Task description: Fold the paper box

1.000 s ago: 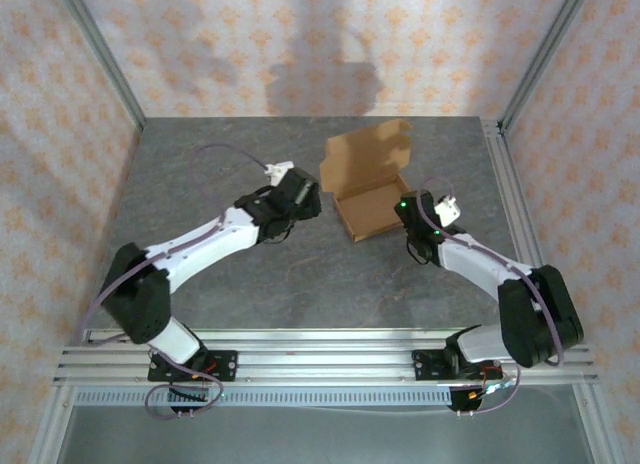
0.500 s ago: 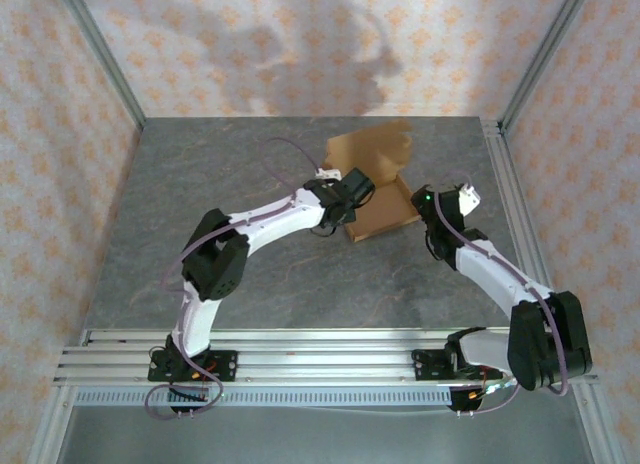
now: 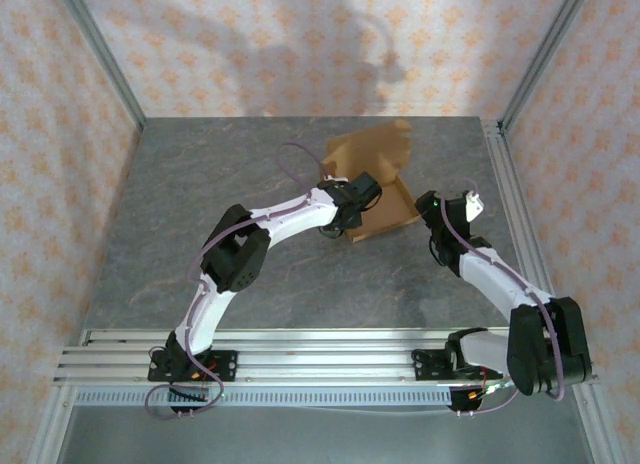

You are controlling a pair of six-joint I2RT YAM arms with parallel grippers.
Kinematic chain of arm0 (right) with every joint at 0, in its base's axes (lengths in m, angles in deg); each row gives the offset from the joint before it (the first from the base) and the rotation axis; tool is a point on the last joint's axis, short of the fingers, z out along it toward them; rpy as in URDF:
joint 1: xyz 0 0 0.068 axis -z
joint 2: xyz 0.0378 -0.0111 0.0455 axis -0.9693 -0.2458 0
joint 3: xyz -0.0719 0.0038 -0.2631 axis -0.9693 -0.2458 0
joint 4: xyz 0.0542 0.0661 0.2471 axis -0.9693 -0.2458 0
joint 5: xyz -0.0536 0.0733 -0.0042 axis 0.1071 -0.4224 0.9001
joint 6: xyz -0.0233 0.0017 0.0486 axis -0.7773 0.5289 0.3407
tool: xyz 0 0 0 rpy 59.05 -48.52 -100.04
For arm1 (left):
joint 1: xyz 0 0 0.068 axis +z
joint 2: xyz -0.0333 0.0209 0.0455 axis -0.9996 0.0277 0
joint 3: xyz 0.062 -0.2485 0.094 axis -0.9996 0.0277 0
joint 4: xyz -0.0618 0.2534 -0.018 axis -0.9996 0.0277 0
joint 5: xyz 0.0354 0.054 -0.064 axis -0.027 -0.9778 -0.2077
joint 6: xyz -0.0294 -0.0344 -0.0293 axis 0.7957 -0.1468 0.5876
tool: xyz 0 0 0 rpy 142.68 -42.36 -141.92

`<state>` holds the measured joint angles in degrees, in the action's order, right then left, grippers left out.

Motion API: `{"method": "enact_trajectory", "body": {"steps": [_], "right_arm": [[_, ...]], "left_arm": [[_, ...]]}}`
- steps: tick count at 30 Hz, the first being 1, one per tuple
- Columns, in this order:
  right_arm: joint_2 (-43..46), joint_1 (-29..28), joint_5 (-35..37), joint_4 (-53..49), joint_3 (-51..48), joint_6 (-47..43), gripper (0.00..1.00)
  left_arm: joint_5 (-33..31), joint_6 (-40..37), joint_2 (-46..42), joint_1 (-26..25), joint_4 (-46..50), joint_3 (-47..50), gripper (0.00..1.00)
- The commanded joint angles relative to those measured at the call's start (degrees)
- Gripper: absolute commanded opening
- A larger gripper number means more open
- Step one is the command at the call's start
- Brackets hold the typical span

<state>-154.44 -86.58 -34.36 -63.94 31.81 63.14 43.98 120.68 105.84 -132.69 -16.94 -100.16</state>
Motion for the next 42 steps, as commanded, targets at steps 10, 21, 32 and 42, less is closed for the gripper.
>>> {"method": "enact_trajectory", "body": {"steps": [10, 21, 32, 42], "right_arm": [[0.96, 0.27, 0.55, 0.80, -0.10, -1.11, 0.78], [2.40, 0.26, 1.26, -0.45, 1.76, -12.30, 0.78], [4.21, 0.29, 2.41, 0.93, 2.98, -20.40, 0.80], [6.02, 0.40, -1.03, 2.71, 2.63, -28.94, 0.99]], "left_arm": [[-1.79, -2.61, -3.62, 0.41, 0.67, 5.98, 0.14], [-1.93, -3.70, -12.99, 1.85, -1.46, 19.09, 0.13], [1.03, -12.38, -18.63, 5.73, -9.26, 29.41, 0.25], [-1.68, -17.90, -27.27, 7.65, -11.85, 32.90, 0.67]]}}
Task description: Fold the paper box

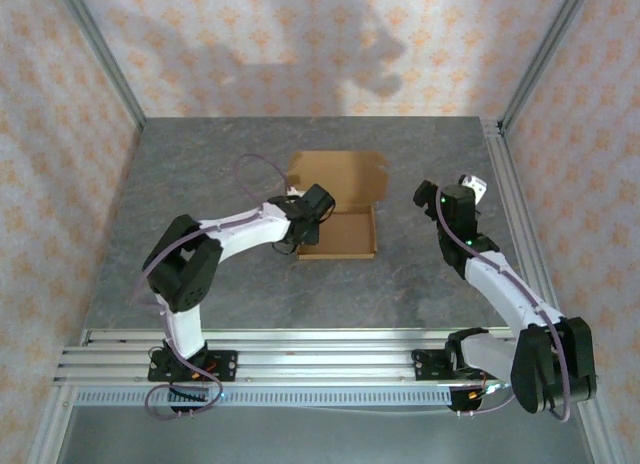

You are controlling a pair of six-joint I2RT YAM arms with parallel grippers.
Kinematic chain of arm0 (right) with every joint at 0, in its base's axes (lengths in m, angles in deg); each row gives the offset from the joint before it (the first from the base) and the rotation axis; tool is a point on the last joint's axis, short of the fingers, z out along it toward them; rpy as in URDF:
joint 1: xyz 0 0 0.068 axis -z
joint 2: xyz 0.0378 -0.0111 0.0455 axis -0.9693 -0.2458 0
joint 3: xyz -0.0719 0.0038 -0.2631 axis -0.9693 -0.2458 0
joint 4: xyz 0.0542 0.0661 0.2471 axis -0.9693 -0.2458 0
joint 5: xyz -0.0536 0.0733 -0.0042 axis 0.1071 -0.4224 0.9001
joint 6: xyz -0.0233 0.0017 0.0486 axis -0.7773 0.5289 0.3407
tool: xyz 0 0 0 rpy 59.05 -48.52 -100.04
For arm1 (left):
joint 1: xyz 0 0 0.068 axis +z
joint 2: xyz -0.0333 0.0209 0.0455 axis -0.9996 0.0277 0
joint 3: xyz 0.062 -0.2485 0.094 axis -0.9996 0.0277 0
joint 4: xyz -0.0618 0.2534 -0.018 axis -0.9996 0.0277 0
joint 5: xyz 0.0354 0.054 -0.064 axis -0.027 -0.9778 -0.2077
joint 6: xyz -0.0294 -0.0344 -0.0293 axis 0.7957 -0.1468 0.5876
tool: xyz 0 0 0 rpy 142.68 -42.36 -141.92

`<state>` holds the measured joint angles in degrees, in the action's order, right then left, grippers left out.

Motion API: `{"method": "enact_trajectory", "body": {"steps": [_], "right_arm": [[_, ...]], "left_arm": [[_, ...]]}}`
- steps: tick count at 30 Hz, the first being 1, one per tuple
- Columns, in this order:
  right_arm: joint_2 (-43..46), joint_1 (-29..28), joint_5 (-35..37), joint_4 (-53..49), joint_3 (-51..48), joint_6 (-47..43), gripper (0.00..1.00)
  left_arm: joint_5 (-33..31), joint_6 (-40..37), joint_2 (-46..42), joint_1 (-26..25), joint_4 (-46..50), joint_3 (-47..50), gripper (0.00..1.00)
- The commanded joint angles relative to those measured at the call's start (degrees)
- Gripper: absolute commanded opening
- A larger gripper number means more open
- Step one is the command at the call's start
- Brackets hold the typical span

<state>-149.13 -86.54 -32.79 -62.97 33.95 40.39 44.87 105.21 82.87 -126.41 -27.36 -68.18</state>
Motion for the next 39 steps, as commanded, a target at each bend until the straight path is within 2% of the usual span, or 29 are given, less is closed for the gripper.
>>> {"method": "enact_trajectory", "body": {"steps": [1, 3, 8, 10, 12, 14, 19, 21, 24, 31, 33, 35, 39], "right_arm": [[0.59, 0.31, -5.80, 1.66, 1.10, -8.97, 0.99], [0.33, 0.34, -12.21, 0.72, 2.37, -13.88, 0.99], [-0.64, 0.36, -27.95, -6.01, 8.19, -25.73, 0.99], [-2.19, 0.28, -36.44, -12.77, 12.69, -33.82, 0.98], [-4.50, 0.24, -40.60, -20.90, 18.02, -40.45, 0.99], [-8.12, 0.29, -41.99, -28.54, 23.66, -46.80, 1.00], [-18.97, 0.34, -43.83, -47.43, 40.45, -60.55, 1.00], [-24.24, 0.34, -43.94, -54.28, 48.02, -65.17, 0.99], [-32.71, 0.80, -43.75, -62.15, 58.82, -69.93, 0.94], [-55.04, 1.45, -42.56, -84.66, 89.96, -78.01, 0.78], [-61.18, 1.45, -42.59, -91.61, 99.80, -80.01, 0.76], [-65.44, 1.45, -43.06, -95.95, 106.49, -81.47, 0.74], [-67.32, 0.97, -43.49, -96.24, 107.67, -82.93, 0.66]], "left_arm": [[-1.74, -3.76, -5.81, 2.09, -1.73, 1.24, 0.72], [-0.39, -6.99, -8.66, 3.45, -2.25, 1.71, 0.82], [3.08, -15.69, -16.26, 6.30, -2.67, 1.53, 0.98], [5.67, -17.41, -18.28, 8.41, -1.02, -0.16, 1.00], [5.28, -18.45, -19.37, 9.50, 1.19, -2.20, 1.00], [4.81, -20.36, -20.10, 9.60, 3.39, -4.22, 1.00], [8.90, -24.73, -22.71, 9.59, 4.30, -5.50, 1.00], [7.19, -25.26, -23.19, 9.60, 5.36, -5.99, 1.00], [3.76, -26.31, -23.98, 9.60, 6.23, -5.48, 1.00], [2.44, -26.23, -27.97, 9.65, 4.97, -1.81, 1.00], [3.84, -25.22, -28.70, 10.70, 4.67, -0.76, 1.00], [7.90, -23.75, -29.59, 13.10, 3.83, 0.11, 1.00], [12.71, -22.18, -31.44, 17.13, 1.66, 2.30, 1.00]]}}
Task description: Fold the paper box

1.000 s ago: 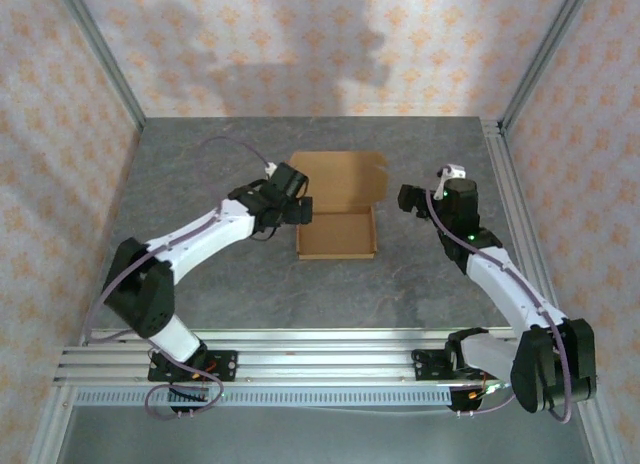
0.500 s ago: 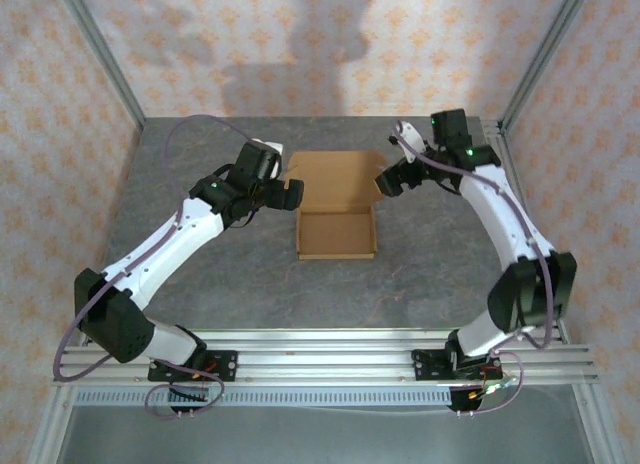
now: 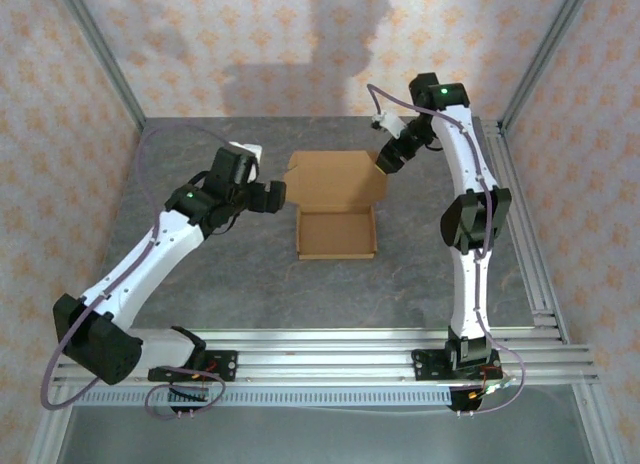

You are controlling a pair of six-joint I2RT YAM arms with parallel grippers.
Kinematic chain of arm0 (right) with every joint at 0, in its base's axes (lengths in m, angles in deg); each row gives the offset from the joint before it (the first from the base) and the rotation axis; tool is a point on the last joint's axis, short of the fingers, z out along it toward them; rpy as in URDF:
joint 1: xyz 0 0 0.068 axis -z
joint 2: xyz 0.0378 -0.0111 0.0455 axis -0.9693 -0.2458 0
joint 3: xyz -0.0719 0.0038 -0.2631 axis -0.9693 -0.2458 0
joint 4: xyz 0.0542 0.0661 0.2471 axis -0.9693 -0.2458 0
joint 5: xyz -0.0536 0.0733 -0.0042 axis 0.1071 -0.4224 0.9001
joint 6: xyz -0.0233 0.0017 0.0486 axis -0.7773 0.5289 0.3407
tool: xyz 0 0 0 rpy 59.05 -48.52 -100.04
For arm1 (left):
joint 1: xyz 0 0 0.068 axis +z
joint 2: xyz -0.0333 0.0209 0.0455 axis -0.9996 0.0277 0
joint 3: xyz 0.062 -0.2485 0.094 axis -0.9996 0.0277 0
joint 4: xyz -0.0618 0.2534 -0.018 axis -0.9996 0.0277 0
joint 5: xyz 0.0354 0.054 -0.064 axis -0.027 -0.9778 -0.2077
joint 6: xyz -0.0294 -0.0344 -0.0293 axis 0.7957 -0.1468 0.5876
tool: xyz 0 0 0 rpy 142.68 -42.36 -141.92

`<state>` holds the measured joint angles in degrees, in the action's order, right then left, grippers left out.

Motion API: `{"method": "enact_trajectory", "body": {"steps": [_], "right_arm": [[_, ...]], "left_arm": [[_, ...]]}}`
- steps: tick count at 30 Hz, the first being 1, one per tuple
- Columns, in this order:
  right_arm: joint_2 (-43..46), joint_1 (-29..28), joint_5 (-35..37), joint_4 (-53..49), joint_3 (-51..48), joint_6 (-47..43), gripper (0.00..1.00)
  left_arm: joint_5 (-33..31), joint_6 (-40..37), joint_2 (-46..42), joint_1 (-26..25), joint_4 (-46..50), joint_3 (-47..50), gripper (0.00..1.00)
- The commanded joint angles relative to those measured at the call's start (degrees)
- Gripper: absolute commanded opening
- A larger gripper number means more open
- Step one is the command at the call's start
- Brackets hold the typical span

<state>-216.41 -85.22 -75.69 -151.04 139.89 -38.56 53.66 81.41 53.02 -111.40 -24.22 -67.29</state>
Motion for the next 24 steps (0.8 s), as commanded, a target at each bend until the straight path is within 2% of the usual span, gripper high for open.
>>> {"method": "enact_trajectory", "body": {"steps": [1, 8, 14, 20, 24], "right_arm": [[0.22, -0.54, -0.65, -7.66, 0.86, -4.24, 0.65], [2.11, -1.39, -0.75, -2.46, -6.53, -4.68, 0.50], [1.92, -1.62, -0.15, -1.29, -6.54, -4.61, 0.34], [1.76, -1.62, 0.57, -1.24, -5.29, -4.87, 0.33], [1.67, -1.62, 0.17, -1.66, -4.25, -4.98, 0.24]], "left_arm": [[4.20, 1.62, -1.54, 2.64, -1.42, 1.45, 1.00], [6.24, 1.18, -0.11, 4.17, -1.49, 2.15, 1.00], [7.34, 1.00, 0.97, 4.40, -1.42, 1.88, 1.00], [7.86, 1.01, 1.54, 4.41, -1.44, 1.64, 1.00], [8.10, 0.92, 1.97, 4.40, -1.52, 1.30, 1.00]]}}
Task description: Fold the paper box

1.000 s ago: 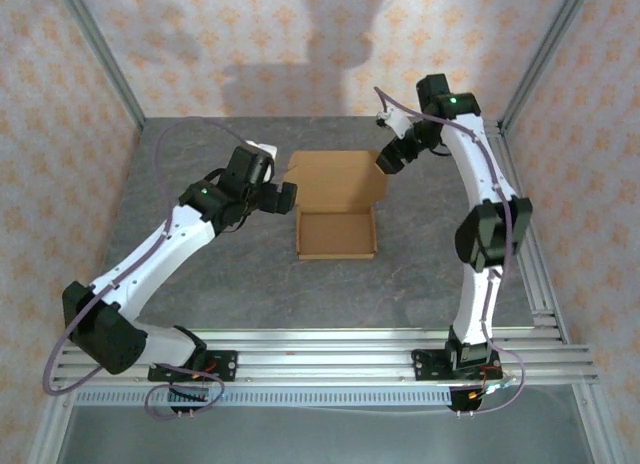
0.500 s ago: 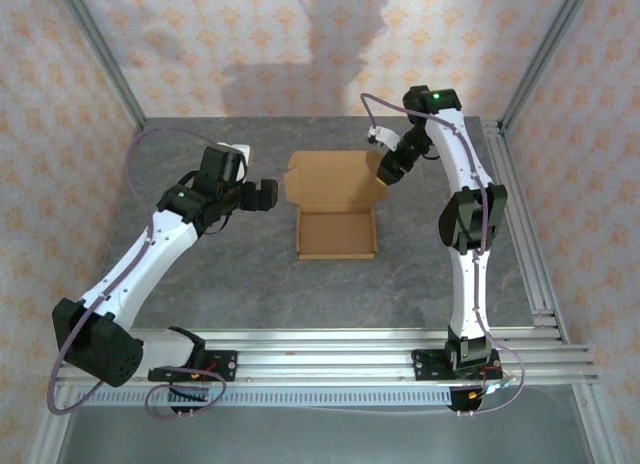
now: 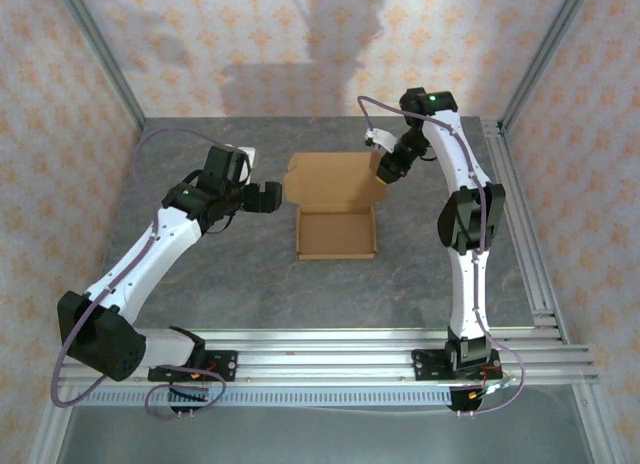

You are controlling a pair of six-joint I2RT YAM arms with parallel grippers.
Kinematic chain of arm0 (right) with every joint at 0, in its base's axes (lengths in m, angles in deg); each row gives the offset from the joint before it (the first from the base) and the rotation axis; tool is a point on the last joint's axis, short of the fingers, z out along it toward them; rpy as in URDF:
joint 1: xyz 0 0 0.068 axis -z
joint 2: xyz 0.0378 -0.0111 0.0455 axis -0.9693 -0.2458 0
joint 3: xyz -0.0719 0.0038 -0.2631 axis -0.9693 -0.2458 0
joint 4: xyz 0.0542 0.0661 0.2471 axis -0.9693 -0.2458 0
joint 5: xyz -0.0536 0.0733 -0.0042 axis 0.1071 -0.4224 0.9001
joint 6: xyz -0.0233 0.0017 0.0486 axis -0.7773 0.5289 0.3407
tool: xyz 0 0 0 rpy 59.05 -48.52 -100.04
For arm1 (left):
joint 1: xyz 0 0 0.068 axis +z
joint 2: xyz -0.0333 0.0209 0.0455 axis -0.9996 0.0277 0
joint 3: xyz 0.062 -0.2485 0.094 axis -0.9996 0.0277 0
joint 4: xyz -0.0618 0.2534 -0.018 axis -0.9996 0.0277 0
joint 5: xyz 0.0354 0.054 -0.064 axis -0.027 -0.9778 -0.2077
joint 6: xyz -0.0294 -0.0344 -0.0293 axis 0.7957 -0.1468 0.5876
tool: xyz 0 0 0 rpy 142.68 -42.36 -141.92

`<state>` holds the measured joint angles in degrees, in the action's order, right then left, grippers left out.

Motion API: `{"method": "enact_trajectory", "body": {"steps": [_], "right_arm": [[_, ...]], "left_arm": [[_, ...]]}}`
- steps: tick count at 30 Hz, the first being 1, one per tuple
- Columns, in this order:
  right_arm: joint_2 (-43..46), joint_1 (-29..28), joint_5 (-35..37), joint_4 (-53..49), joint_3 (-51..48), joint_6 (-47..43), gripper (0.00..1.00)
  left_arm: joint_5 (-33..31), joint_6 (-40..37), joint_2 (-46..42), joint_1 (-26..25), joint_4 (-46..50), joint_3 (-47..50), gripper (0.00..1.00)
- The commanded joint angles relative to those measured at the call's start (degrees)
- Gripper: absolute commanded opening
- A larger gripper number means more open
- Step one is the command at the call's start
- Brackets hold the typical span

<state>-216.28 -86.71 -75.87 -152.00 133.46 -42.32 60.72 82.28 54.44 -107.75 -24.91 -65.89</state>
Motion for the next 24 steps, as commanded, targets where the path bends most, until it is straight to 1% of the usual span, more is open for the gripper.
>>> {"method": "enact_trajectory", "body": {"steps": [1, 3, 4, 6, 8, 11, 13, 18, 21, 24], "right_arm": [[1.62, -0.13, 0.17, -1.01, 2.44, -1.42, 0.22], [1.63, -0.13, -0.14, -1.71, 2.96, -1.80, 0.24], [1.67, -0.13, -0.23, -2.11, 3.23, -1.95, 0.28], [1.95, -0.13, -0.40, -2.40, 3.28, -2.12, 0.27], [1.81, -0.13, -0.33, -2.64, 3.23, -2.08, 0.20], [1.71, -0.13, -0.40, -2.67, 3.10, -1.94, 0.06], [1.71, -0.11, -0.37, -2.83, 3.01, -1.93, 0.00], [2.15, -0.31, 0.09, -2.49, 2.88, -1.90, 0.00], [2.86, -0.91, 1.45, -1.84, 2.48, -1.73, 0.00], [4.27, -1.39, 2.64, -0.24, 0.24, -1.49, 0.00]], "left_arm": [[1.14, 0.04, 0.63, 0.70, -0.88, -0.12, 1.00], [1.28, 0.05, 0.68, 0.72, -0.97, -0.17, 1.00], [1.33, 0.05, 0.82, 0.71, -0.95, -0.24, 1.00], [1.49, 0.05, 0.91, 0.75, -1.05, -0.25, 1.00], [1.68, 0.00, 1.00, 0.70, -1.18, -0.20, 1.00], [2.03, 0.05, 1.23, 0.71, -1.32, -0.36, 1.00], [2.17, 0.09, 1.18, 0.72, -1.31, -0.39, 1.00], [1.32, -0.22, 0.63, 0.72, -3.71, 0.63, 1.00], [-0.16, 0.39, 1.80, 0.87, -3.60, -0.94, 1.00], [2.49, -0.53, 4.88, 1.42, -1.51, -4.93, 0.99]]}}
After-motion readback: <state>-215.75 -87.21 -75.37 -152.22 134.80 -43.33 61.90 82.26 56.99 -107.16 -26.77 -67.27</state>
